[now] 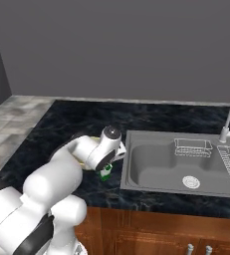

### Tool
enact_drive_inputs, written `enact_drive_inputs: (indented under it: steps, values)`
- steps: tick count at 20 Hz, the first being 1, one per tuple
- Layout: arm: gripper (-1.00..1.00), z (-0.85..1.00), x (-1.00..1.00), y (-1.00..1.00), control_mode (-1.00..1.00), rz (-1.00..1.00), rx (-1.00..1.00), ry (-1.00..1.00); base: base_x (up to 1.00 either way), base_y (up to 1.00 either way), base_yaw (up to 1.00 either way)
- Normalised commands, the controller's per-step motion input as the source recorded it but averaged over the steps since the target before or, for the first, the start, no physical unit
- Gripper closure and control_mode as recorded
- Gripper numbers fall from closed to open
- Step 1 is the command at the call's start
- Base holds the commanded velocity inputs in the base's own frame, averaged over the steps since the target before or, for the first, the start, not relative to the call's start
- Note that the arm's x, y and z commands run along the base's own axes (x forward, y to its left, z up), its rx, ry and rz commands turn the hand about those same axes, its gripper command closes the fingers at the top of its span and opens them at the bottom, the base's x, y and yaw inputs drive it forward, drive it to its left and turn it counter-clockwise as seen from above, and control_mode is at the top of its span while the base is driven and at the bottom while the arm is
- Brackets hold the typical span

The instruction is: Gather the eggs and milk located in the vicinity of the sink area and place them right next to the bowl.

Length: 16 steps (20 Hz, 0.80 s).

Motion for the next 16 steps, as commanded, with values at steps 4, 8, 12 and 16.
enact_drive_inputs:
  steps: [4, 8, 12, 16]
  values:
    - [1.0, -0.08, 0.0, 0.0, -1.0, 0.0, 0.01, 0.0, 0.0, 0.0, 0.0]
    - [-1.0, -0.1, 0.01, 0.0, -1.0, 0.0, 0.01, 0.0, 0.0, 0.0, 0.0]
    - [-1.0, -0.06, 0.0, 0.0, -1.0, 0.0, 0.0, 0.0, 0.0, 0.0, 0.0]
    - [-1.0, 0.0, 0.0, 0.04, -1.0, 0.0, 0.0, 0.0, 0.0, 0.0, 0.0]
